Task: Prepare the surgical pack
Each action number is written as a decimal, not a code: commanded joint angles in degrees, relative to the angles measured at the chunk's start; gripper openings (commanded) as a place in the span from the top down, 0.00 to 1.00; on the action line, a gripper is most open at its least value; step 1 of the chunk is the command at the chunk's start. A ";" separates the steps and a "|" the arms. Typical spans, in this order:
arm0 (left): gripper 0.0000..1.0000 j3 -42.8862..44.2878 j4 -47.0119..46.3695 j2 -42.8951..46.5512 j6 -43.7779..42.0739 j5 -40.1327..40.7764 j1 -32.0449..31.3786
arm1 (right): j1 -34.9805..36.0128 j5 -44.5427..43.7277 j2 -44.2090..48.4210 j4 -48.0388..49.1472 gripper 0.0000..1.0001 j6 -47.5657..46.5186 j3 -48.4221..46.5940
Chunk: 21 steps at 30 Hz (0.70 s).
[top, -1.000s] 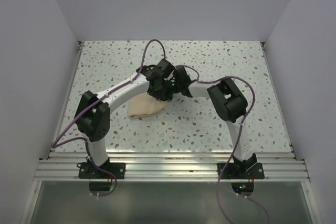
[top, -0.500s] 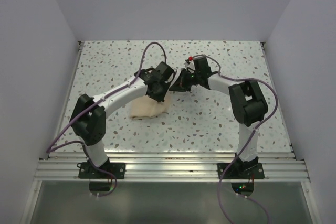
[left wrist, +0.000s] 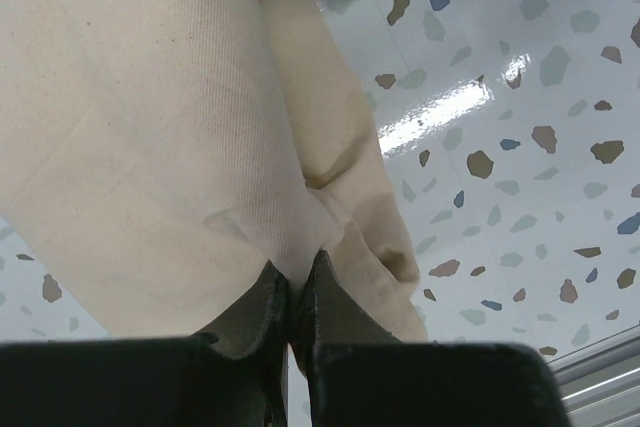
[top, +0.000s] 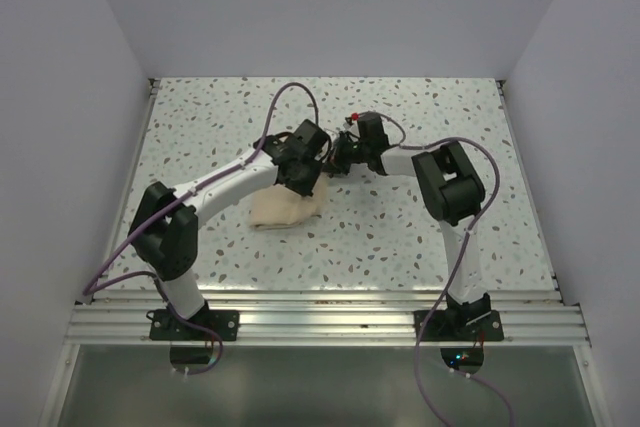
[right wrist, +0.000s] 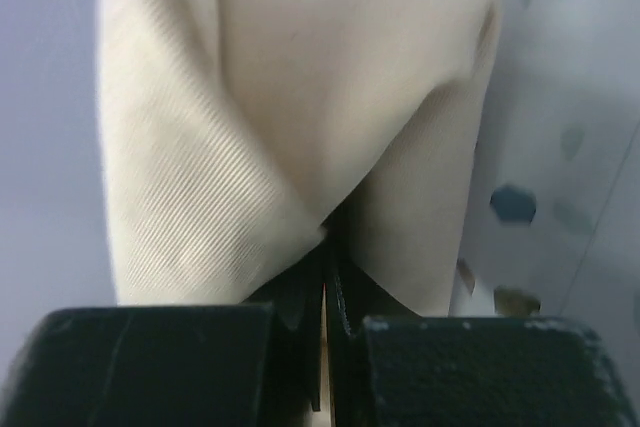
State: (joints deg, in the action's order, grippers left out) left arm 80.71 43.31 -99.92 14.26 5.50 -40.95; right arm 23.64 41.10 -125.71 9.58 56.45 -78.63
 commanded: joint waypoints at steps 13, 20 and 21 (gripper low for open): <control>0.83 -7.40 -7.80 5.00 -0.73 -8.40 -0.71 | -0.52 -4.01 -3.42 -8.68 1.00 -0.18 -10.49; 0.48 -8.20 -8.77 7.71 0.68 -9.98 1.84 | -2.54 -5.68 1.16 -23.82 0.99 -14.42 -10.49; 0.47 -8.11 -8.77 8.24 0.77 -9.98 2.01 | -2.81 -5.77 1.60 -24.69 0.99 -15.04 -10.06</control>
State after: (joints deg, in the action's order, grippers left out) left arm 72.42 36.32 -95.33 14.44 -2.68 -39.72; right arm 21.78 37.98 -128.18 -5.61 49.36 -88.44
